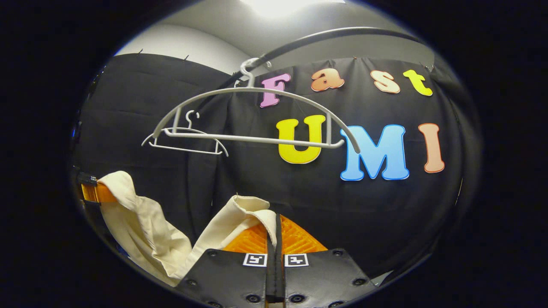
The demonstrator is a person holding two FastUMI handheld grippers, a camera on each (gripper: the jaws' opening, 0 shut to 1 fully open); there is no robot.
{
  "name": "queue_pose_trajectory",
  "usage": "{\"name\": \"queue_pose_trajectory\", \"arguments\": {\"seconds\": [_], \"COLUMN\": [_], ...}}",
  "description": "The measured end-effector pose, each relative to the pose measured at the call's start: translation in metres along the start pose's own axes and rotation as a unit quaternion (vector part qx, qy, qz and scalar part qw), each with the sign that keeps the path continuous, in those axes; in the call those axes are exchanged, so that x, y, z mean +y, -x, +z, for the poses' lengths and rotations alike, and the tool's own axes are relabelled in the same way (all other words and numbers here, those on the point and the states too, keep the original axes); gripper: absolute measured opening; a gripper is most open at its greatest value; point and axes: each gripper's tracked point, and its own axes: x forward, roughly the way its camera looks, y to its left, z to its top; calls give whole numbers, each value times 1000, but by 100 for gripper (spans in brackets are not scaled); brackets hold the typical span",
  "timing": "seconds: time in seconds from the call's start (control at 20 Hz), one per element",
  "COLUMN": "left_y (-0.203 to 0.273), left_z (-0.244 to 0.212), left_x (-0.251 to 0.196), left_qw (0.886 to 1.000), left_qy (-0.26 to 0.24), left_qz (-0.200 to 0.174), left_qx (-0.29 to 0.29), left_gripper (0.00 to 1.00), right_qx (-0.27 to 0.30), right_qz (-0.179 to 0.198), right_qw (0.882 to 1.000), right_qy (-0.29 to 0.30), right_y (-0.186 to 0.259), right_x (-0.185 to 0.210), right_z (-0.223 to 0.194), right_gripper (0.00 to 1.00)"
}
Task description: Grasp the clothes on the hanger with both hands and then place them into the laundry hamper below.
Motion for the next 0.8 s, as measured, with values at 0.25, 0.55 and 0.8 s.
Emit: {"name": "queue_pose_trajectory", "arguments": {"seconds": [0.25,0.55,0.8], "left_y": [65,113,123], "left_z": [19,-1,-49], "left_x": [-19,-17,-11], "left_qw": [998,998,998], "left_qy": [-9,7,9], "left_qz": [-53,-65,-61], "left_qx": [-11,0,23], "left_gripper": [2,1,2], "right_qx": [-13,1,48], "right_qz": [52,108,130], "right_qw": [999,994,990], "right_qy": [-8,-5,10], "right_y": [49,102,128], "right_x": [57,118,149], "right_z": [27,27,-16], "right_gripper": [1,1,0]}}
